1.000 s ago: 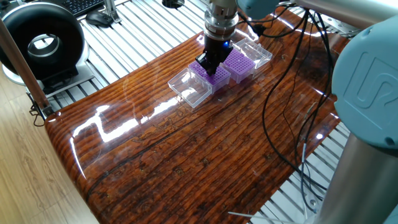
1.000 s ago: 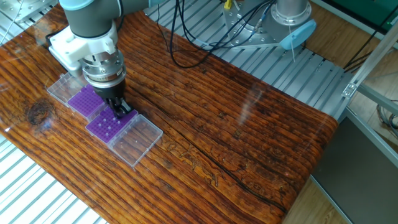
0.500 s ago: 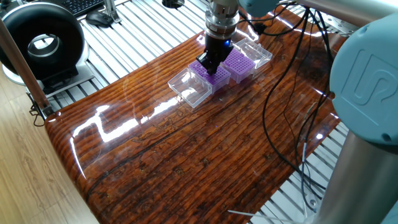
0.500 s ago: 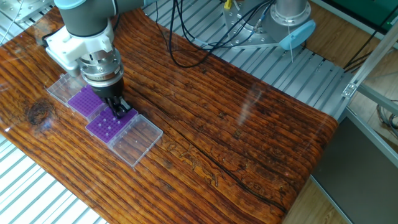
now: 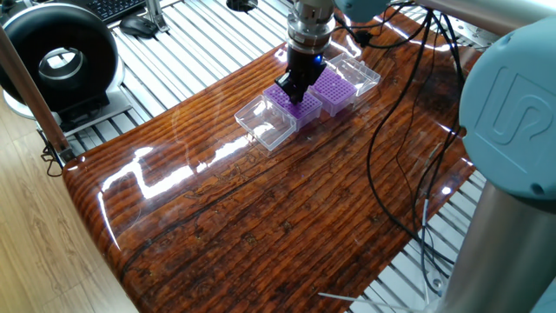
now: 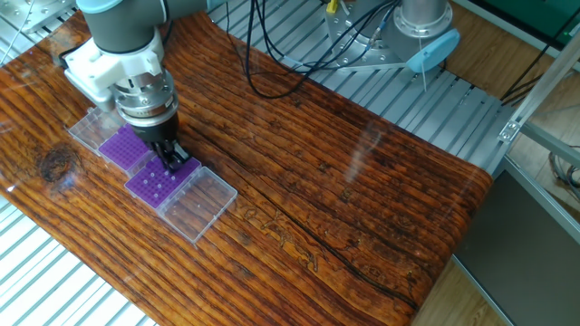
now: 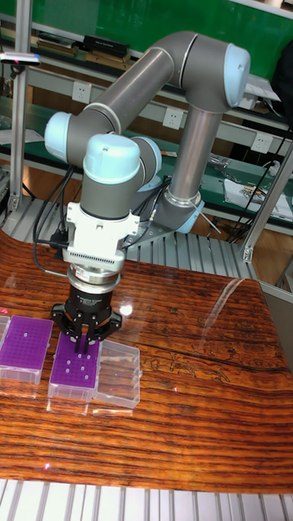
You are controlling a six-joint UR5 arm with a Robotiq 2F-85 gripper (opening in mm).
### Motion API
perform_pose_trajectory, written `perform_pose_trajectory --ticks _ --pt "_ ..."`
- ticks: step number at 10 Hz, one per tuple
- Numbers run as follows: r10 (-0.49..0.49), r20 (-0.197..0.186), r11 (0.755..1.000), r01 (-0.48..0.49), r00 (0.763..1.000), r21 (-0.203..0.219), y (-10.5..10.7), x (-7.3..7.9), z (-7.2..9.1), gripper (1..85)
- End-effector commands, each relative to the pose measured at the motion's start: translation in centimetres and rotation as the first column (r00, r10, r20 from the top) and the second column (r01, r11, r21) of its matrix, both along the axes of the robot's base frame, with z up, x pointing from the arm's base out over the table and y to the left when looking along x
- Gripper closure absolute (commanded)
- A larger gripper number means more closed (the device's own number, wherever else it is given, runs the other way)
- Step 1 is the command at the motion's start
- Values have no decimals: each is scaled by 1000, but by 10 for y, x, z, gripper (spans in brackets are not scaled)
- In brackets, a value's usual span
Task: Transfer all small pipette tips from one holder to another
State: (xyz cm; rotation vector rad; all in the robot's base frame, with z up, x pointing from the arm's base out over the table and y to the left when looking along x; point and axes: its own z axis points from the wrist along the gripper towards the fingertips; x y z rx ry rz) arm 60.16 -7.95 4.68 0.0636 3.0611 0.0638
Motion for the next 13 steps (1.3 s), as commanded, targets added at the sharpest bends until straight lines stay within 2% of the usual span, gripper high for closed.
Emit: perform_pose_trajectory --ticks 1,13 --pt "1 7 1000 -1 1000 13 2 4 0 657" --pt "9 8 1000 -9 1000 11 0 8 -4 653"
